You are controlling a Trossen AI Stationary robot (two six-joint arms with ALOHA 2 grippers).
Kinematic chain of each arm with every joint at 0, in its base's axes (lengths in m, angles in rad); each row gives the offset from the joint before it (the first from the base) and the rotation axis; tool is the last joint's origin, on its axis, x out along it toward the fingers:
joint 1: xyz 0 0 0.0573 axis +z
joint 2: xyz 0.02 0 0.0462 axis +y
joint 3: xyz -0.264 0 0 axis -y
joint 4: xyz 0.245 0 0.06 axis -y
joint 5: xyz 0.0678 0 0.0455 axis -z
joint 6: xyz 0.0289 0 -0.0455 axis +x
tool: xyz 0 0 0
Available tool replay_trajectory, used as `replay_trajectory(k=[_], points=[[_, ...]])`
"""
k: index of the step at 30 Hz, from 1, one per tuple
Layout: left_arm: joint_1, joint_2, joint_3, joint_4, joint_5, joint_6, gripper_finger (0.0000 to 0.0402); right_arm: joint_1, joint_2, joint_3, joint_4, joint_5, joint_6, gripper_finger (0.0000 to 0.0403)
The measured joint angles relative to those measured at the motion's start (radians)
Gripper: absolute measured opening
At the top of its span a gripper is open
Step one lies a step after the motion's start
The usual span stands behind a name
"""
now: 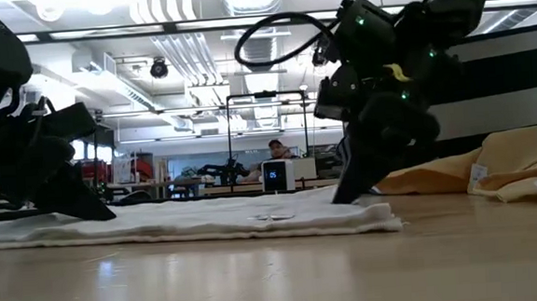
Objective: Fold towel
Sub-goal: Fold the white towel
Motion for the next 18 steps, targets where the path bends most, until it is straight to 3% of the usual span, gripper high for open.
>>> replay_trajectory(k=[6,10,14,18], points=[[-0.002,0.0,0.002,0.017,0.019,0.003,0.0083,0.059,-0.105,-0.011,-0.154,0.026,-0.003,0.0],[-0.001,0.0,-0.001,0.023,0.005,0.032,0.0085,0.086,-0.152,-0.009,-0.039,0.025,-0.009,0.0],[-0.001,0.002,-0.002,0.051,0.006,0.054,0.0089,0.102,-0.096,-0.013,0.091,0.029,-0.004,0.0],[-0.001,0.002,-0.002,0.069,0.011,0.06,0.0087,0.11,-0.012,-0.013,0.088,0.014,0.008,0.0]])
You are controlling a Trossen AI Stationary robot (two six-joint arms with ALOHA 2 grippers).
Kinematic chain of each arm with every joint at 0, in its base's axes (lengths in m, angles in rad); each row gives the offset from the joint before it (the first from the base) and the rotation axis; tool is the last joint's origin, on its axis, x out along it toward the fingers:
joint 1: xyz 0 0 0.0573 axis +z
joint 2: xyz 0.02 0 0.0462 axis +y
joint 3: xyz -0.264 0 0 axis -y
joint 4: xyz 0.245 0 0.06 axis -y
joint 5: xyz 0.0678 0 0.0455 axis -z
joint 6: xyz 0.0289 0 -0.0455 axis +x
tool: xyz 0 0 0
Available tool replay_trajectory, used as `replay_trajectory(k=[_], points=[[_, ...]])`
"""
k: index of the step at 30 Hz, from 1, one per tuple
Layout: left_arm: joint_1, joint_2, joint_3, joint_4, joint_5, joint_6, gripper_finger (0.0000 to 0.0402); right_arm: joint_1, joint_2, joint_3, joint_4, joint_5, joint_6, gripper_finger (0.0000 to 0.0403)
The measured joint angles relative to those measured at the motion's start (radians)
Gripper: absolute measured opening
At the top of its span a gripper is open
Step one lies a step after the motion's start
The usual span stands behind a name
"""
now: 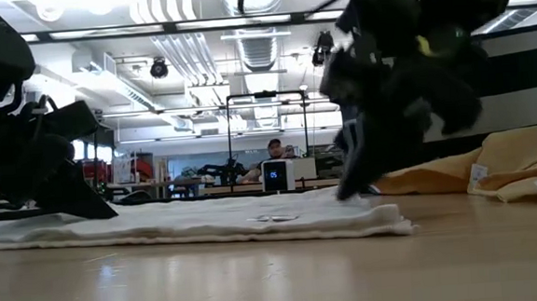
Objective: Fold towel
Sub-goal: Fold the white towel
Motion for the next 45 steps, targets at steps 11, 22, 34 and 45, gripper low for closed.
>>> replay_trajectory(k=[11,22,34,45], points=[[-0.001,-0.021,0.037,0.029,0.005,0.081,0.0094,0.045,-0.141,0.0,-0.139,0.04,-0.007,0.0],[0.036,-0.02,0.072,-0.035,0.057,0.151,0.0088,0.047,-0.028,0.004,-0.132,0.127,0.034,0.0],[-0.128,0.155,0.196,0.269,0.124,0.025,0.0087,-0.097,-0.125,0.021,-0.34,0.357,-0.193,0.0],[0.109,0.084,0.359,-0.132,0.149,0.4,0.0087,0.095,-0.101,0.0,0.148,0.172,0.008,0.0]])
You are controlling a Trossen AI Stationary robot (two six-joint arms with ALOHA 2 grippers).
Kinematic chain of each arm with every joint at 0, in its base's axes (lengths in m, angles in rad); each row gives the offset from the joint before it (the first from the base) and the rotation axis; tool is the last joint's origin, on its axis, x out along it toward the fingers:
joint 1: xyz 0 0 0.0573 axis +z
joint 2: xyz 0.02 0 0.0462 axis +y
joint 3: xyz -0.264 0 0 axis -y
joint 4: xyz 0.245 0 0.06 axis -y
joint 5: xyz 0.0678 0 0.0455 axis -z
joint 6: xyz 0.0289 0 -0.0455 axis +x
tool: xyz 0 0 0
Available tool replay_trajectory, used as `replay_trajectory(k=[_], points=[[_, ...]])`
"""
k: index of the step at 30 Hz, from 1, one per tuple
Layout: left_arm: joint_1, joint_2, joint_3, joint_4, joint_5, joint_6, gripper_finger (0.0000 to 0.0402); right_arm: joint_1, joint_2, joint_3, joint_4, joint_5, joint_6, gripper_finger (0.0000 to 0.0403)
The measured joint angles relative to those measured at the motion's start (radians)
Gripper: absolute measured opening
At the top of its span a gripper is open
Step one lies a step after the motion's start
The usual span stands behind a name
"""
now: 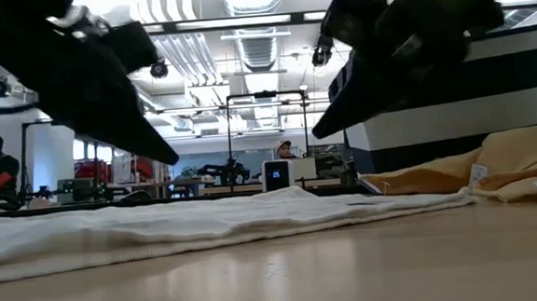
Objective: Fold towel
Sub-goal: Fold the white towel
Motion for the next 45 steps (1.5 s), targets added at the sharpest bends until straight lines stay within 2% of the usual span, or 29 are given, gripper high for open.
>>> replay_trajectory(k=[4,7,9,11,14,20,23,27,31,36,40,45], points=[[0.135,-0.003,-0.089,0.053,0.012,0.093,0.0087,0.048,0.125,0.001,0.225,0.004,0.1,0.0],[0.192,0.011,-0.159,0.122,0.087,0.071,0.0087,0.065,0.194,0.008,0.234,0.003,0.173,0.0],[0.196,0.021,-0.197,0.143,0.112,-0.005,0.0087,0.068,0.229,0.006,0.214,0.012,0.222,0.0],[0.179,0.029,-0.217,0.158,0.128,-0.1,0.0087,0.068,0.239,0.001,0.154,0.044,0.264,0.0],[0.096,0.027,-0.231,0.165,0.138,-0.217,0.0087,0.06,0.222,0.005,0.029,0.096,0.261,0.0],[-0.123,0.029,-0.166,0.151,0.139,-0.382,0.0087,-0.024,0.15,0.0,-0.128,0.141,0.043,0.0],[-0.191,0.029,-0.094,0.14,0.087,-0.407,0.0086,-0.062,0.105,-0.005,-0.167,0.136,-0.037,0.0],[-0.189,0.017,-0.006,-0.041,0.017,-0.395,0.0078,-0.046,0.037,-0.007,-0.201,0.123,-0.065,0.0],[-0.124,0.003,0.022,-0.193,-0.024,-0.363,0.0076,-0.005,0.018,-0.007,-0.151,0.084,-0.003,0.0],[-0.07,0.005,-0.049,-0.194,0.007,-0.366,0.0076,0.038,0.08,-0.009,-0.065,0.062,0.074,0.0],[-0.08,0.002,-0.117,-0.172,0.044,-0.504,0.0076,0.044,0.126,-0.005,-0.152,0.032,0.082,0.0],[-0.126,-0.005,-0.139,-0.153,0.038,-0.605,0.0076,0.004,0.104,-0.006,-0.256,0.078,-0.013,0.0]])
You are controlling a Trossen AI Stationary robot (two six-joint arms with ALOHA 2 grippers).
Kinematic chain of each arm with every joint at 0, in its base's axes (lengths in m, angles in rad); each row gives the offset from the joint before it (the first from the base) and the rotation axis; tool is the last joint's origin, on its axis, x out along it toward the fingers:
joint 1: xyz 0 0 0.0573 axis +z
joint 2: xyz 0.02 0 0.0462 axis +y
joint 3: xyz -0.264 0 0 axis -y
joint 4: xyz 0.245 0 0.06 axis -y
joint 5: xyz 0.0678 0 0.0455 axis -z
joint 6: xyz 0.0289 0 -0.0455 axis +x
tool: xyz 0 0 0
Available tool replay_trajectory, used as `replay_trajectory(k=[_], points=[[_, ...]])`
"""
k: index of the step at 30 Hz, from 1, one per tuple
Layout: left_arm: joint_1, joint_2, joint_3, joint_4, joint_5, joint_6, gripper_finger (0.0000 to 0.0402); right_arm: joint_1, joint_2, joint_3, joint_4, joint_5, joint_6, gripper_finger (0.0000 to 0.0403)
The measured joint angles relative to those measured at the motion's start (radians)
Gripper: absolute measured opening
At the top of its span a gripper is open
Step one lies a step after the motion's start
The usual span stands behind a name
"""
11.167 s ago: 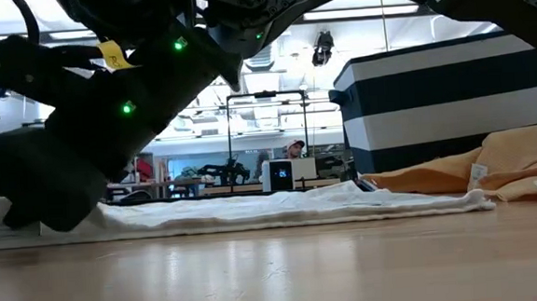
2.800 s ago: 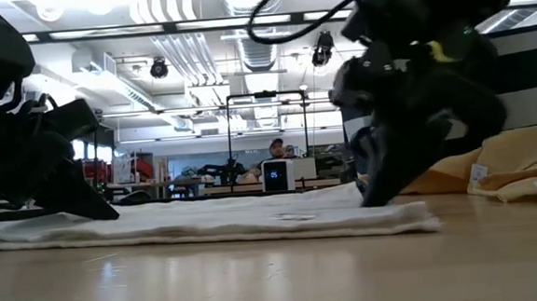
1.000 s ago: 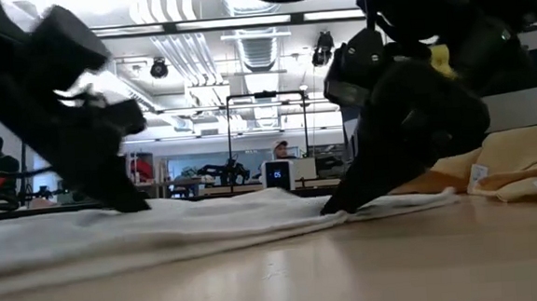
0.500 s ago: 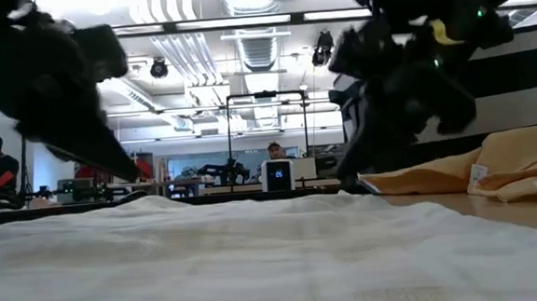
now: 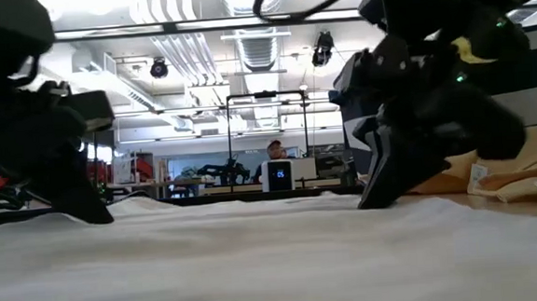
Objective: Fold towel
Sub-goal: Fold the white towel
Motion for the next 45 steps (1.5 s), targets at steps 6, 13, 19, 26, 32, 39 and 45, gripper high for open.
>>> replay_trajectory(k=[6,13,19,26,32,39,45], points=[[0.004,-0.085,0.012,-0.058,-0.081,0.039,0.0077,-0.066,-0.085,0.005,-0.024,-0.004,-0.105,0.0],[-0.03,-0.21,0.025,-0.036,-0.113,0.262,0.0077,-0.05,-0.122,-0.041,0.083,-0.055,-0.036,0.0],[-0.126,-0.208,-0.031,-0.02,-0.082,0.188,0.0077,-0.056,-0.045,-0.131,0.232,-0.05,0.034,0.0],[-0.153,-0.124,-0.11,-0.002,-0.023,0.045,0.0077,-0.058,-0.066,-0.141,0.241,-0.052,0.04,0.0],[-0.124,-0.15,-0.123,-0.026,-0.049,0.116,0.0076,-0.063,-0.14,-0.128,0.272,-0.052,-0.001,0.0],[-0.129,-0.298,-0.101,-0.106,-0.062,0.164,0.0076,-0.117,-0.05,-0.139,0.448,-0.043,-0.002,0.0],[-0.175,-0.387,-0.101,-0.09,-0.061,0.162,0.0073,-0.116,0.068,-0.148,0.512,-0.047,0.004,0.0]])
